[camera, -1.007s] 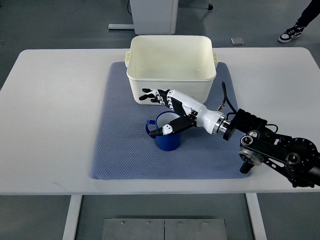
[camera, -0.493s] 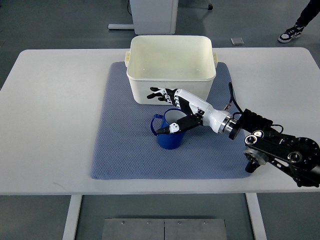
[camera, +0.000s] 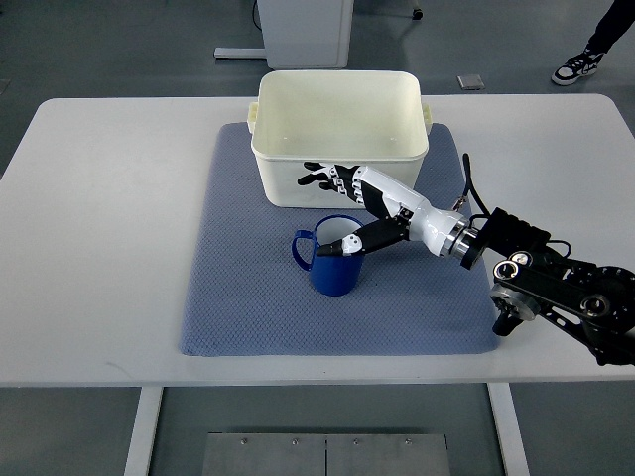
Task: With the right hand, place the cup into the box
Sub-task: 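Close the right hand's fingers around the blue mug's body, then tilt and adjust the grip on the blue mug with the right hand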
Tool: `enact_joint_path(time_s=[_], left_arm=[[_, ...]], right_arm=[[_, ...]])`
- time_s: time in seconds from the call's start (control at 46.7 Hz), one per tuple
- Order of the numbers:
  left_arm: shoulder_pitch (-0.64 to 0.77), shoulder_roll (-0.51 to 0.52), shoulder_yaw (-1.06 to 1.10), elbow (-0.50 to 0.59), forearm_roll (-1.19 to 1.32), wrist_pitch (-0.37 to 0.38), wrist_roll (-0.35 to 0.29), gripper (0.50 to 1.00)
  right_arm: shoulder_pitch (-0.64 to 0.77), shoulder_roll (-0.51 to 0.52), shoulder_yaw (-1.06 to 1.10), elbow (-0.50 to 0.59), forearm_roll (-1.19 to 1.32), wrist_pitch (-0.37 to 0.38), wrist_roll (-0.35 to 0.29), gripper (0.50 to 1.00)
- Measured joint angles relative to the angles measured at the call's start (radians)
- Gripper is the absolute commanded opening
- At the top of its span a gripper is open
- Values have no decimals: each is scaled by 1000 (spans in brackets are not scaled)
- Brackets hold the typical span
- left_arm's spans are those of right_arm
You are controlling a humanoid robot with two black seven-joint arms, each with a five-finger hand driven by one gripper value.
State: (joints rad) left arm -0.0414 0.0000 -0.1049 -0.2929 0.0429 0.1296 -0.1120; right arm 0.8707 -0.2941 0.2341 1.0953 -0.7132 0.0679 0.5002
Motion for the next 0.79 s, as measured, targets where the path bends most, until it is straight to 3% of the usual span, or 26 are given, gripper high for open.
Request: enact_joint_path(time_s=[0.343, 0.792], left_arm=[[0, 0, 0, 0, 0, 0, 0, 1000], [0, 0, 0, 0, 0, 1, 0, 1000]], right_arm=[[-25, 10, -37, -8, 0, -3, 32, 989], [-59, 49, -83, -58, 0, -64, 60, 985]])
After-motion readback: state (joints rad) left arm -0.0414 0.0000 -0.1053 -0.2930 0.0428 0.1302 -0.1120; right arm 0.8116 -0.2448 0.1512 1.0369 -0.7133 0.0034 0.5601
